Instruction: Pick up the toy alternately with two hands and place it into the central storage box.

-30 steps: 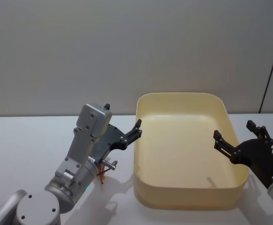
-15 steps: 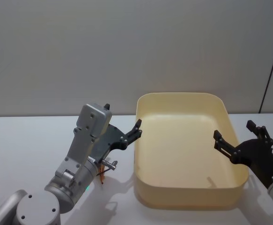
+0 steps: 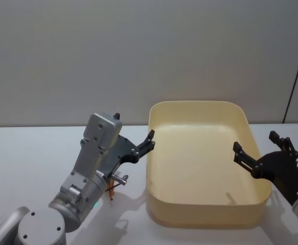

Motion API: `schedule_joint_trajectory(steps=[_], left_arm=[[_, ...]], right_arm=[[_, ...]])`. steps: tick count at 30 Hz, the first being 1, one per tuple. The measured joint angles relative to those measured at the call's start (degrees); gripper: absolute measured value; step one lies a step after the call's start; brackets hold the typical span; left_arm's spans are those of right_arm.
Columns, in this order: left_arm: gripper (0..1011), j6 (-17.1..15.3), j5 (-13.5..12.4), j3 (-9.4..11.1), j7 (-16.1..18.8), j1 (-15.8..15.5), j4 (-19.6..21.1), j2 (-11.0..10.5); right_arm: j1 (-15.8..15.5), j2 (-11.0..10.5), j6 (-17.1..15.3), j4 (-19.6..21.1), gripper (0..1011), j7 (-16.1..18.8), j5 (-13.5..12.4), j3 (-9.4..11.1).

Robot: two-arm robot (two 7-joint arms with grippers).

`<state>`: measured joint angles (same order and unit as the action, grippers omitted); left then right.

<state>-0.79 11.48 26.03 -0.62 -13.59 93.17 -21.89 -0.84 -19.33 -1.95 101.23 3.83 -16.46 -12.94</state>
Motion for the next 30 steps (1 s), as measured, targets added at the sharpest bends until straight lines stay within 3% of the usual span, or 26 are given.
schedule_joint_trajectory(steps=[30], left_arm=[[1002,0.00,0.00,0.00,0.00,0.00,0.00,0.00]], right_arm=[[0.00,0.00,0.00,0.00,1001,0.00,0.00,0.00]])
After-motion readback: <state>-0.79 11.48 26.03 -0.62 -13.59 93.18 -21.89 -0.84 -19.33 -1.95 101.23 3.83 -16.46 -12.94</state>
